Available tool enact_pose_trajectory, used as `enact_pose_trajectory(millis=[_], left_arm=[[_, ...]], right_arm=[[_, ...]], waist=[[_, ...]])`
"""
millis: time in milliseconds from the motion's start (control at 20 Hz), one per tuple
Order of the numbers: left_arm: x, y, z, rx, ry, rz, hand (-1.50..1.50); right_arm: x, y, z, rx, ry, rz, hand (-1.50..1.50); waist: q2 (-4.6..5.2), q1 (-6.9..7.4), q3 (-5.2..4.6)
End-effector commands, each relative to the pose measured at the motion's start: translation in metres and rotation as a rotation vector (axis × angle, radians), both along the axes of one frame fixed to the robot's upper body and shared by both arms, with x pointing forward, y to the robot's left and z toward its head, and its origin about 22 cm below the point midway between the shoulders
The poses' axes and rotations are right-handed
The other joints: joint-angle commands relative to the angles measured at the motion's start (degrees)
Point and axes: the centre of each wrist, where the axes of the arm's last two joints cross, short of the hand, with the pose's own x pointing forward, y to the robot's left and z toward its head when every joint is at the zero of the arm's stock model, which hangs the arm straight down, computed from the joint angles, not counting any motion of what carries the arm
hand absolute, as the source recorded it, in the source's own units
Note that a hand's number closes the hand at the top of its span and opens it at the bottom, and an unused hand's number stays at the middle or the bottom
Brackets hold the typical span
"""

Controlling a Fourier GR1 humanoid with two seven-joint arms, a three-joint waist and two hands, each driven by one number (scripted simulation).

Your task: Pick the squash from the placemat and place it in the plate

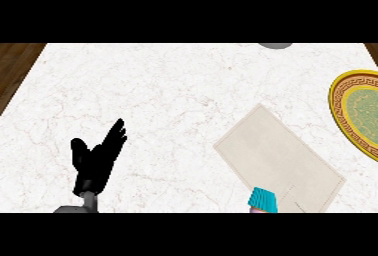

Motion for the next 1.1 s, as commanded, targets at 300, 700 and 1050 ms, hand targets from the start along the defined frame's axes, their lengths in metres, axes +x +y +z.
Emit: enact_pose_trajectory(millis=[300, 700, 1050], left_arm=[[0.004, -0.001, -0.008, 0.001, 0.026, -0.004, 0.0], [-0.005, 0.008, -0.007, 0.001, 0.035, 0.003, 0.0], [-0.005, 0.007, -0.01, 0.009, 0.034, 0.018, 0.0]], right_arm=[[-0.009, -0.019, -0.008, 0.158, -0.02, 0.205, -1.5], [-0.021, -0.033, -0.007, 0.189, -0.362, 0.165, -1.5], [-0.06, -0.068, -0.005, 0.344, -0.436, 0.228, -1.5]], waist=[[0.45, 0.02, 0.17], [0.16, -0.37, 0.15], [-0.25, -1.16, -0.02]])
